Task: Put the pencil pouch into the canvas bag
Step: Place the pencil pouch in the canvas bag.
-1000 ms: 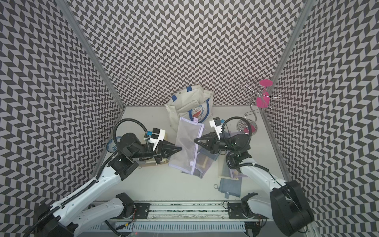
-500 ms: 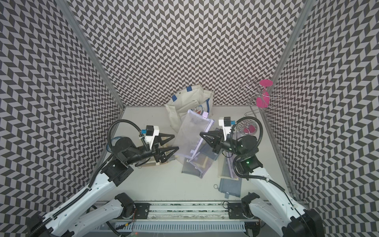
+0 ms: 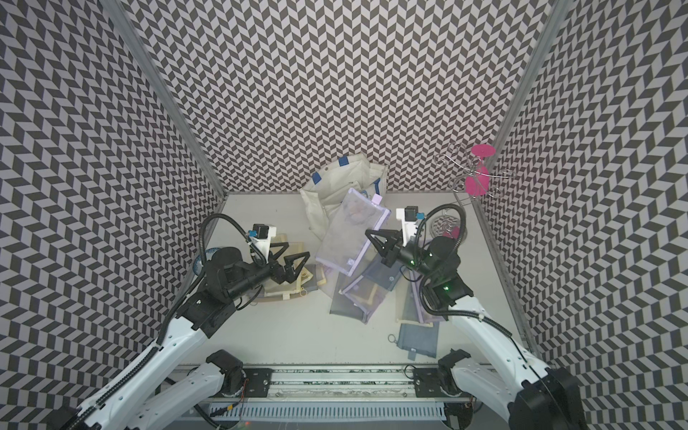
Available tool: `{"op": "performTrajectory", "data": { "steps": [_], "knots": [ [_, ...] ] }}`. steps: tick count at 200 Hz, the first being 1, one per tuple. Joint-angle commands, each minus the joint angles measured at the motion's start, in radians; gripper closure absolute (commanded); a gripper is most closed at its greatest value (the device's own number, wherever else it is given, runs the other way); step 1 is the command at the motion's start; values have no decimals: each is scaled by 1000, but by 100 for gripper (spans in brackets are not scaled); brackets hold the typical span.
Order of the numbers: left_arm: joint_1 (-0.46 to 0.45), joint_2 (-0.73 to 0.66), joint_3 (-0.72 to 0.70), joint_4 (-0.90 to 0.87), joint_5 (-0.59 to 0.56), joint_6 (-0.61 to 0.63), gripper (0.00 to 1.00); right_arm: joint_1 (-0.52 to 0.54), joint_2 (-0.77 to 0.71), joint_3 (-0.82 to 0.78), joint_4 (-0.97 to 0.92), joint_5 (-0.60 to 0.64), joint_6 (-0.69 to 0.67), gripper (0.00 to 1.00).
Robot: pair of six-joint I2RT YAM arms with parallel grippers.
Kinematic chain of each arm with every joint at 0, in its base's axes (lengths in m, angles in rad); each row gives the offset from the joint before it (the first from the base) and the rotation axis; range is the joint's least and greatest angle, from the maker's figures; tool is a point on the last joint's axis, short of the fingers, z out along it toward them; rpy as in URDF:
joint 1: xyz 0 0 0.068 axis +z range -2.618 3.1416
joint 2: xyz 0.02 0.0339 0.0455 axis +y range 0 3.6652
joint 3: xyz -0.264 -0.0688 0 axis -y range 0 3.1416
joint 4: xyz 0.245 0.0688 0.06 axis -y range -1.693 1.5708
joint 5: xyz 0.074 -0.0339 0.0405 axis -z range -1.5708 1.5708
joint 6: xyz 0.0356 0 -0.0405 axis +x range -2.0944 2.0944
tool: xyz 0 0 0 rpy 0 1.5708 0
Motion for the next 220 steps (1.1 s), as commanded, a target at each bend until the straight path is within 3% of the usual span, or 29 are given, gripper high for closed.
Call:
{"op": "performTrajectory", "data": {
  "steps": [1, 81, 155, 220],
  "knots": [
    [32, -38, -15, -56, -25, 0, 1, 4, 10, 57, 2, 77, 7, 100],
    [86, -48, -26, -71, -53, -18, 1, 9, 149, 325, -112, 226, -2, 100],
    [102, -98, -24, -89, -128, -41, 2, -6, 498, 760, -137, 352, -32, 100],
    [103, -119, -26, -84, -127, -42, 2, -61, 844, 1053, -141, 383, 98, 100]
  ]
}}
